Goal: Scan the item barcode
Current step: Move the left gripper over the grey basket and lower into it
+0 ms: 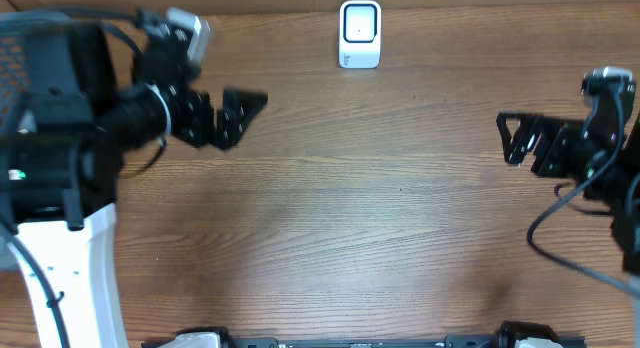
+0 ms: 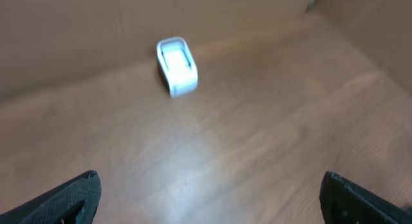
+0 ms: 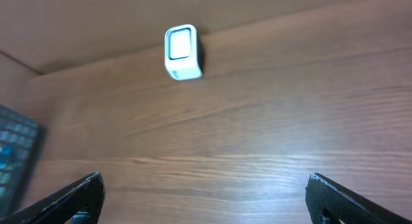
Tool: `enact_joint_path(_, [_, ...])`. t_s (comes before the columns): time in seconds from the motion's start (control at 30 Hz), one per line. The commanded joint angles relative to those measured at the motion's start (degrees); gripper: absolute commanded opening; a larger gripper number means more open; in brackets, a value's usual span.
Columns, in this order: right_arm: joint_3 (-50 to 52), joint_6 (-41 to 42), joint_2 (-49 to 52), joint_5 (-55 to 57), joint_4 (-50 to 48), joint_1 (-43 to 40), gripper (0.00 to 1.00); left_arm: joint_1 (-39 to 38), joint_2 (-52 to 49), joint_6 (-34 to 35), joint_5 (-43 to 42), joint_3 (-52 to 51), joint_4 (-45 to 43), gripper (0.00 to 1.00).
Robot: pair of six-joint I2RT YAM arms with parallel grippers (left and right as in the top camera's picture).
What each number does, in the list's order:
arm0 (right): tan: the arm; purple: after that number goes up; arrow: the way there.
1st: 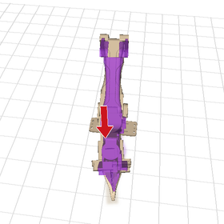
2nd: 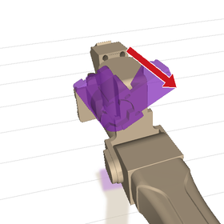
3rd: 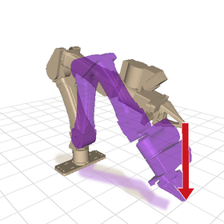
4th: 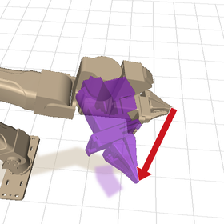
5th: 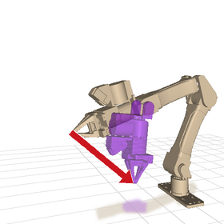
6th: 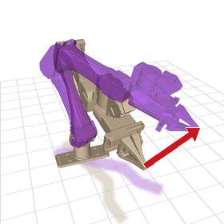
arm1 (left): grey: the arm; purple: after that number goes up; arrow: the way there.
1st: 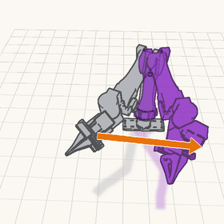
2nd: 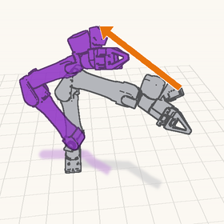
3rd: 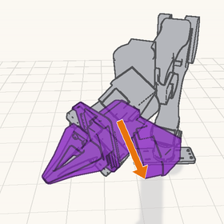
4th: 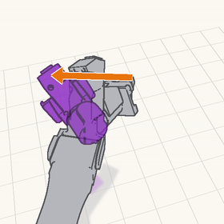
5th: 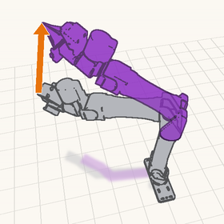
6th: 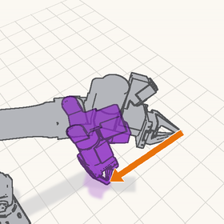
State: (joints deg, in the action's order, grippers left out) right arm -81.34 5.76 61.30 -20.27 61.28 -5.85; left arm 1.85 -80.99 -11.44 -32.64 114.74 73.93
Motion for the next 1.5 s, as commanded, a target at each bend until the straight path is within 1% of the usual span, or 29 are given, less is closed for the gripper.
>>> enact_joint_path(0.0, [-8.09, 0.33, 3.87, -5.46, 2.86, 0.37, 1.0, -0.37, -1.86, 3.3, -0.52, 11.19, 1.7, 1.0])
enact_joint_path(0.17, [-8.13, 0.37, 5.62, -8.96, 1.92, 0.37, 1.0, -0.37, -1.66, 3.3, -0.74, 11.69, -0.07, 1.0])
enact_joint_path(0.23, [-8.13, 0.37, 6.23, -8.94, 2.08, 0.37, 1.0, 0.02, -1.64, 3.32, 2.75, 11.87, -0.94, 1.0])
enact_joint_path(0.27, [-8.13, 0.37, 6.43, -8.94, 2.16, 0.37, 1.0, 0.59, -1.66, 3.87, 5.6, 12.04, -1.14, 1.0])
enact_joint_path(0.33, [-8.13, 0.37, 6.82, -8.94, 2.45, 0.37, 1.0, 3.02, -1.77, 8.55, 14.56, 12.17, -1.42, 1.0])
enact_joint_path(0.4, [-8.09, 0.37, 6.99, -8.94, 2.54, 0.37, 1.0, 7.08, -2.4, 17.55, 28.28, 12.17, -0.72, 1.0])
enact_joint_path(0.43, [-8.07, 0.37, 6.99, -8.94, 2.54, 0.37, 1.0, 8.61, -2.78, 20.0, 32.06, 12.17, -0.17, 1.0])
enact_joint_path(0.5, [-8.02, 0.37, 7.04, -8.94, 2.51, 0.37, 1.0, 15.39, -4.74, 26.08, 41.86, 12.17, 1.99, 1.0])
enact_joint_path(0.53, [-8.02, 0.37, 7.04, -8.94, 2.54, 0.37, 1.0, 18.25, -5.73, 27.08, 42.49, 12.15, 2.64, 1.0])
enact_joint_path(0.6, [-7.98, 0.37, 7.04, -8.92, 2.56, 0.37, 1.0, 23.61, -7.89, 28.24, 41.16, 12.13, 3.54, 1.0])
enact_joint_path(0.77, [-7.98, 0.37, 7.04, -8.48, 3.23, 0.37, 1.0, 35.76, -15.65, 29.29, 32.81, 12.13, 6.05, 1.0])
enact_joint_path(0.9, [-7.98, 0.35, 7.04, -8.07, 4.02, 0.37, 1.0, 41.2, -20.85, 29.29, 29.99, 12.13, 6.4, 1.0])
enact_joint_path(1.03, [-7.98, 0.37, 7.04, -8.09, 4.9, 0.37, 1.0, 43.8, -25.03, 27.8, 30.36, 12.13, 5.49, 1.0])
enact_joint_path(1.1, [-7.98, 0.37, 7.1, -8.07, 5.62, 0.37, 1.0, 44.33, -27.17, 27.56, 32.74, 12.11, 4.87, 0.99])
enact_joint_path(1.17, [-7.98, 0.37, 7.15, -8.02, 6.05, 0.37, 1.0, 44.37, -29.49, 27.54, 37.18, 12.11, 4.0, 0.95])
enact_joint_path(1.27, [-7.98, 0.37, 7.21, -7.82, 6.71, 0.37, 1.0, 44.39, -33.79, 27.52, 42.51, 12.11, 3.43, 0.94])
enact_joint_path(1.33, [-7.98, 0.37, 7.21, -7.82, 7.1, 0.37, 1.0, 44.44, -36.81, 27.54, 42.71, 12.11, 3.19, 0.93])
enact_joint_path(1.47, [-7.98, 0.37, 7.3, -7.85, 7.54, 0.37, 1.0, 44.41, -43.1, 27.54, 42.69, 12.11, 2.08, 0.89])
